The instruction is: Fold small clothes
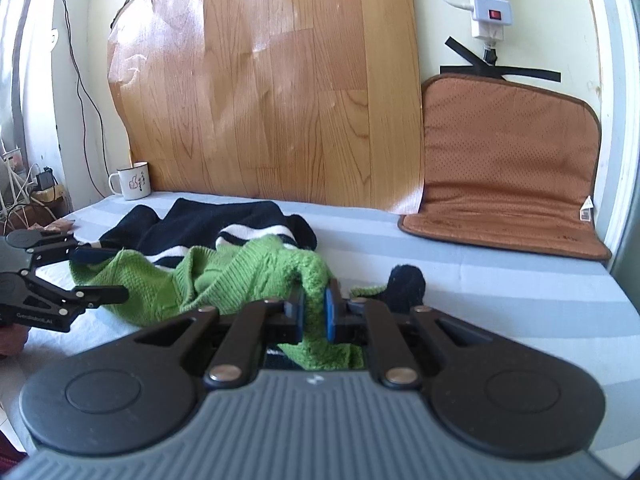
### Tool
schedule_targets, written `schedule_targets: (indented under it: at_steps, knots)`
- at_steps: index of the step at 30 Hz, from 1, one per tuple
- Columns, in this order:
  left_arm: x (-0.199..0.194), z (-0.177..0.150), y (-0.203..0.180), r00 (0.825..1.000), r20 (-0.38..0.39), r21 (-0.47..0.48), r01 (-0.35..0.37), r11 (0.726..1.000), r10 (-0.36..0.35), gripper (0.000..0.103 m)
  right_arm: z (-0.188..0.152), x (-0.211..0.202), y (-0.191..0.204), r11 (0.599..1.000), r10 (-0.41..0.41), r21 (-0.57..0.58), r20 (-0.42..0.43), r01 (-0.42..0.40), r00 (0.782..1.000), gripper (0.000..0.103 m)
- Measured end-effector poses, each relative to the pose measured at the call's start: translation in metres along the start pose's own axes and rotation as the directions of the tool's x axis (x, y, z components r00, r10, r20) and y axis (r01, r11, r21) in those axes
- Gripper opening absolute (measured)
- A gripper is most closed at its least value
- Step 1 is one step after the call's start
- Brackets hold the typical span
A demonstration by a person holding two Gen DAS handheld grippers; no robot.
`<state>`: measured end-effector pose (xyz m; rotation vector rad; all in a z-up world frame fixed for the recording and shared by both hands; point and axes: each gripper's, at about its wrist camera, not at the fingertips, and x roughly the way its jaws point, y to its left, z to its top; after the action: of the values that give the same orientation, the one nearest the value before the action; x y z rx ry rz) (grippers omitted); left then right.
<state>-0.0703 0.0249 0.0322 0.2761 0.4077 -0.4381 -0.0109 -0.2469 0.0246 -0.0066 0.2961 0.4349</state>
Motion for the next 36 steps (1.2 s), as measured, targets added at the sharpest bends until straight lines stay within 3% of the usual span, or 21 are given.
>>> schedule_targets:
  at_steps: [15,16,19,21,22,24,25,26,29,33,35,36]
  knots:
    - [0.014,0.004,0.006,0.999,-0.034,0.021,-0.009,1.0,0.009,0.061,-0.004,0.005,-0.005,1.0,0.016,-0.005,-0.02,-0.016,1.0,0.016]
    - [0.014,0.005,0.006,0.999,-0.033,0.026,-0.008,1.0,0.009,0.064,-0.004,0.006,-0.004,1.0,0.014,-0.006,-0.024,-0.014,1.0,0.016]
    - [0.019,0.011,0.009,0.999,-0.039,0.022,-0.019,1.0,0.02,0.096,-0.003,0.008,-0.004,1.0,0.009,-0.009,-0.03,-0.01,1.0,0.016]
    - [0.023,0.016,0.013,0.999,-0.035,0.008,-0.008,1.0,0.008,0.101,-0.003,0.008,-0.002,1.0,0.007,-0.008,-0.028,-0.008,1.0,0.016]
    - [0.026,0.018,0.015,0.999,-0.037,0.002,0.001,1.0,-0.001,0.098,-0.003,0.008,-0.002,1.0,0.006,-0.008,-0.028,-0.007,1.0,0.016]
    - [0.031,0.018,0.015,0.999,-0.047,0.007,0.018,1.0,-0.018,0.072,-0.003,0.008,-0.001,1.0,0.004,-0.009,-0.03,-0.004,1.0,0.016]
    - [0.034,0.017,0.015,0.997,-0.066,0.014,0.037,0.999,-0.036,0.043,-0.004,0.008,-0.001,1.0,0.004,-0.01,-0.032,-0.005,0.999,0.016]
    - [0.036,0.016,0.014,0.996,-0.084,0.016,0.045,0.999,-0.043,0.027,-0.004,0.008,-0.001,1.0,0.004,-0.011,-0.034,-0.004,0.999,0.016]
    - [0.034,0.01,0.013,0.995,-0.085,0.004,0.053,0.999,-0.053,0.018,-0.002,0.009,-0.003,1.0,0.004,-0.016,-0.038,-0.004,0.999,0.016]
    - [0.017,0.005,0.01,0.998,-0.035,-0.013,0.045,0.999,-0.046,0.017,0.0,0.012,-0.003,0.999,0.002,-0.042,-0.044,-0.004,0.999,0.02]
    - [0.008,0.004,0.009,0.999,-0.015,-0.024,0.029,0.999,-0.03,0.017,-0.001,0.018,-0.002,0.998,0.004,-0.063,-0.062,-0.008,0.998,0.036]
    - [0.004,0.004,0.009,1.0,-0.006,-0.034,0.022,0.999,-0.022,0.017,-0.001,0.022,-0.001,0.997,-0.001,-0.077,-0.077,-0.005,0.997,0.048]
